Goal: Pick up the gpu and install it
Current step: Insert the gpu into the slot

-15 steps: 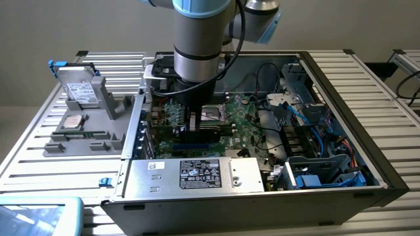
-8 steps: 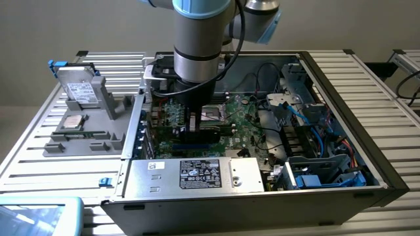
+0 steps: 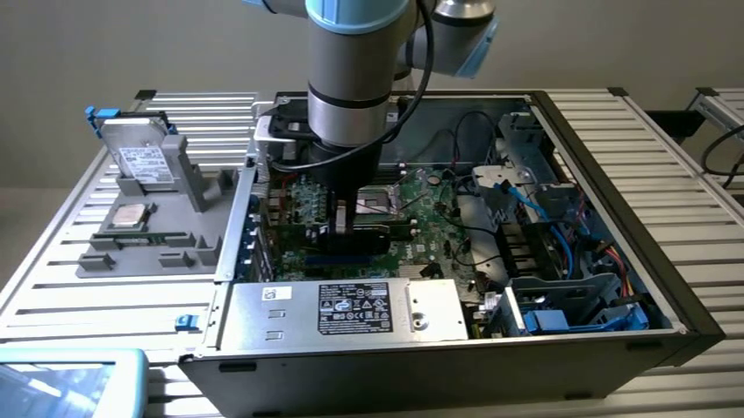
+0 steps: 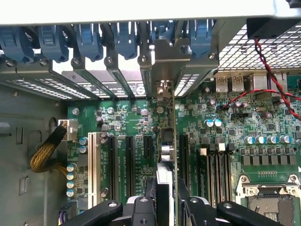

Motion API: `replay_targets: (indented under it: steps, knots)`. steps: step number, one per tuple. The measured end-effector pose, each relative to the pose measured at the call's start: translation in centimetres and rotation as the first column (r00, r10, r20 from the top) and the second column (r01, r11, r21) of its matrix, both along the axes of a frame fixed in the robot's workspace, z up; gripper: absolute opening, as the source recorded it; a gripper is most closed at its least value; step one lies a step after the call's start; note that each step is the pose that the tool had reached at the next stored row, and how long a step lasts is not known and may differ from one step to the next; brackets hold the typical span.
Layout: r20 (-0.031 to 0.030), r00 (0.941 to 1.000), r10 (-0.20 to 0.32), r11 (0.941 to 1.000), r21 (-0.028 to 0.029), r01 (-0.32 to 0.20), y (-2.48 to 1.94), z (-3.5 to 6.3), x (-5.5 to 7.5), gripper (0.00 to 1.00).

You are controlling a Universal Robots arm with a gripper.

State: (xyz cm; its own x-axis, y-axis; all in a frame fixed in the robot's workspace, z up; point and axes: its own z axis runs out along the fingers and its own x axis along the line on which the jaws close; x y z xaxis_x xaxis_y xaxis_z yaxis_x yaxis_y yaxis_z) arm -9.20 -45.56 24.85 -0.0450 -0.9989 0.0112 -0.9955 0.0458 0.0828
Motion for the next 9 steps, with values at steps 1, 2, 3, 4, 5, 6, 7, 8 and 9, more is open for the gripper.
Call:
replay_targets:
  steps: [1, 2, 3, 4, 5, 6, 7, 8, 9]
  knots:
    - [0.0000, 1.0000, 0.000, 1.0000, 0.0000, 0.000, 0.00, 0.00, 0.00, 0.28]
    - [0.0000, 1.0000, 0.000, 1.0000, 0.0000, 0.000, 0.00, 0.00, 0.00, 0.28]
    - [0.0000, 1.0000, 0.000, 1.0000, 0.0000, 0.000, 0.00, 0.00, 0.00, 0.28]
    - [-0.0001, 1.0000, 0.000, 1.0000, -0.0001, 0.000, 0.00, -0.01, 0.00, 0.28]
    - [0.0000, 1.0000, 0.000, 1.0000, 0.0000, 0.000, 0.00, -0.03, 0.00, 0.28]
    - [0.0000, 1.0000, 0.000, 1.0000, 0.0001, 0.000, 0.00, -0.06, 0.00, 0.28]
    - [0.0000, 1.0000, 0.000, 1.0000, 0.0000, 0.000, 0.00, -0.08, 0.00, 0.28]
    - [0.0000, 1.0000, 0.000, 1.0000, 0.0000, 0.000, 0.00, -0.13, 0.00, 0.28]
    - [0.0000, 1.0000, 0.000, 1.0000, -0.0003, 0.000, 0.00, -0.13, 0.00, 0.28]
